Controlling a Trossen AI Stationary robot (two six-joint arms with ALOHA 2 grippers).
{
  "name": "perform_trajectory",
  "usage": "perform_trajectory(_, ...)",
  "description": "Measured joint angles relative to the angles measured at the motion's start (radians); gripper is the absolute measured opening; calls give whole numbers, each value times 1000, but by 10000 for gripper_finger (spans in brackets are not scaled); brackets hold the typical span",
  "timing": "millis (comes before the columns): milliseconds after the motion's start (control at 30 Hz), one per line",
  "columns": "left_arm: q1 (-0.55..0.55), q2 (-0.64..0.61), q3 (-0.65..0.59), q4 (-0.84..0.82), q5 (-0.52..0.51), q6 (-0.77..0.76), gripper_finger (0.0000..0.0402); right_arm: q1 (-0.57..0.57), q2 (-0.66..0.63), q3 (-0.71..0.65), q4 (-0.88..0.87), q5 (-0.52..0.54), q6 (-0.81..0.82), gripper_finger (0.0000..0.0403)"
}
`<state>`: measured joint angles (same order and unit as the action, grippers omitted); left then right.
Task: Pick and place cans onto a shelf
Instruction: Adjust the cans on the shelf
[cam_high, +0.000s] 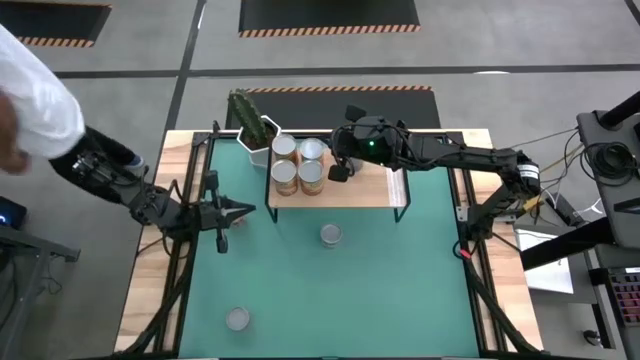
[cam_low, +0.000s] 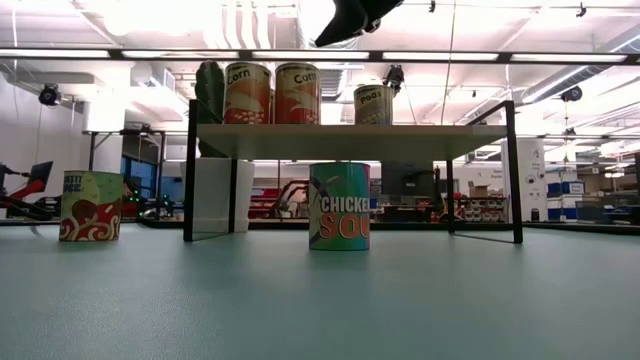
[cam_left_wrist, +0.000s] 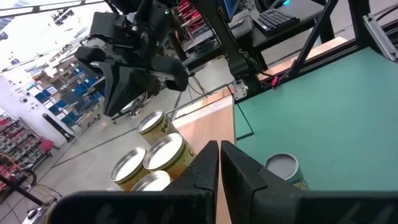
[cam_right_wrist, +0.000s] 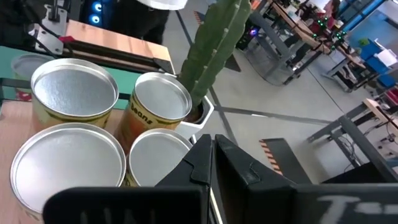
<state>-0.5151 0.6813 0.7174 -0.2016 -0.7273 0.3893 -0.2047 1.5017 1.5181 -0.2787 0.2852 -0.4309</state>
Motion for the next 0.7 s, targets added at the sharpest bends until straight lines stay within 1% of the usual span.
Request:
perform_trajectory(367, 28, 7, 0, 0, 0, -6, 0, 5, -7, 0, -1, 0, 2, 9)
perform_trajectory(700, 28, 19, 0, 0, 0, -6, 0, 87, -41, 0, 0, -2, 29, 9)
